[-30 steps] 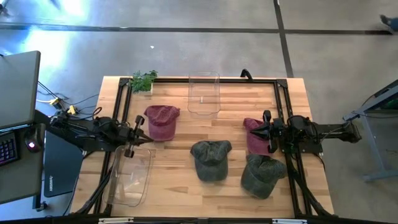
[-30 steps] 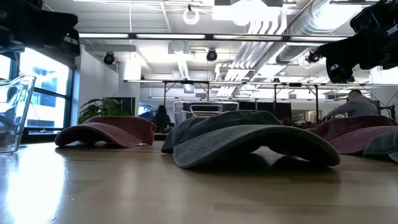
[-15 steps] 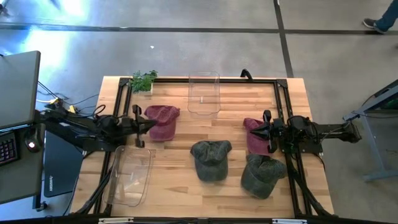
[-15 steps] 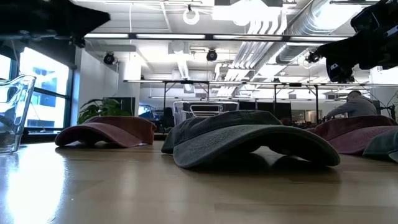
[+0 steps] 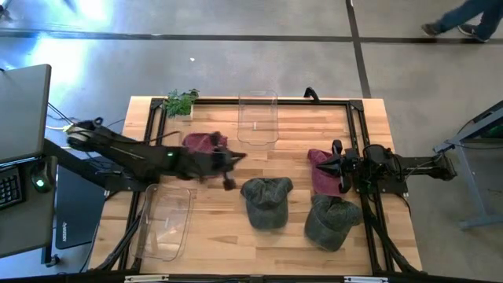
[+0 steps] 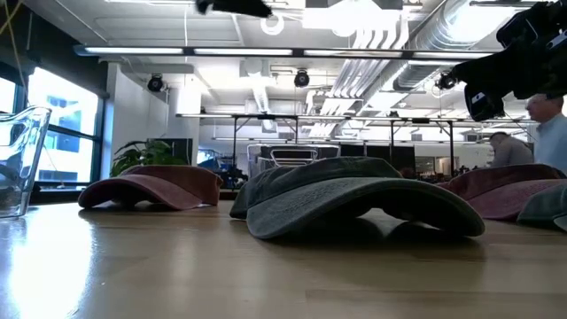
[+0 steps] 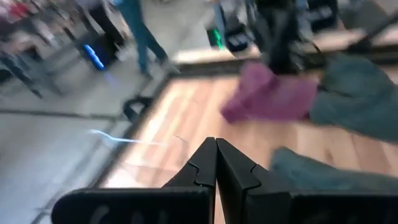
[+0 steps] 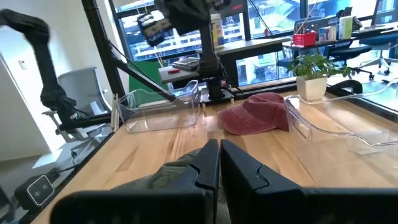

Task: Pick & Place hat
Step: Put the left black cap into the top transparent bin

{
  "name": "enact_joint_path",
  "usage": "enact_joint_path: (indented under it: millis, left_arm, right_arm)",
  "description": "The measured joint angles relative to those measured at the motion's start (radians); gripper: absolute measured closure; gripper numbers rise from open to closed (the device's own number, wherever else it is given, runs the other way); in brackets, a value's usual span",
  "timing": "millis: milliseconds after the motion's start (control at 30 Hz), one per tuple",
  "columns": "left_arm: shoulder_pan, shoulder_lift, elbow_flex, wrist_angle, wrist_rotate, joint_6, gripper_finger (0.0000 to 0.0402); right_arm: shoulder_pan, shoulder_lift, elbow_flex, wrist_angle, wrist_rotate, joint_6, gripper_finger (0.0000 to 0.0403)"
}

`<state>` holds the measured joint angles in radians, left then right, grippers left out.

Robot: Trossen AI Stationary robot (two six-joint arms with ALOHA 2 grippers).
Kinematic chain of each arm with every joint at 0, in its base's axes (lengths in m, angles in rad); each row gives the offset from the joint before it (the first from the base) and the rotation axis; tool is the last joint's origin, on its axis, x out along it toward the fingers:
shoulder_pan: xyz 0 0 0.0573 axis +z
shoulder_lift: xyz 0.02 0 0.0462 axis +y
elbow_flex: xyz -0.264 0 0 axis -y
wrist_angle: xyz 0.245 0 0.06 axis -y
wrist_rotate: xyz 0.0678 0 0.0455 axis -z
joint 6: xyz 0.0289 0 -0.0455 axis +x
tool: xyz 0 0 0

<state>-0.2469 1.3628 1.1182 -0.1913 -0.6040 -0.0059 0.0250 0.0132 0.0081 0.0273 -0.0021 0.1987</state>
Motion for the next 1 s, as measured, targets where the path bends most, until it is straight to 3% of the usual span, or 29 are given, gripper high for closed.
enact_joint_path:
  millis: [200,300,433,567,667,800,1000]
  left_arm:
    - [0.077,0.283,0.364,-0.399,0.287,-0.228,0.0374]
    - [0.121,0.388,0.451,-0.498,0.415,-0.322,0.0333]
    - [0.191,0.478,0.461,-0.547,0.567,-0.460,0.0266]
    - [0.229,0.540,0.461,-0.541,0.569,-0.502,0.0210]
    - [0.230,0.540,0.454,-0.524,0.564,-0.533,0.0189]
    - [0.227,0.561,0.406,-0.436,0.576,-0.593,0.0193]
    - [0.212,0.608,0.361,-0.428,0.543,-0.674,0.0216]
  right_arm:
    - [0.000,0.000,0.000,0.000,0.009,-0.022,0.0391]
    - [0.000,0.000,0.000,0.000,0.009,-0.023,0.0391]
    - [0.000,0.000,0.000,0.000,0.008,-0.023,0.0391]
    - [0.000,0.006,0.000,-0.002,0.001,-0.023,0.0391]
    - [0.000,0.016,0.000,-0.002,-0.001,-0.023,0.0391]
    - [0.000,0.018,0.000,-0.004,-0.003,-0.024,0.0391]
    - [0.000,0.031,0.000,-0.003,-0.002,-0.024,0.0391]
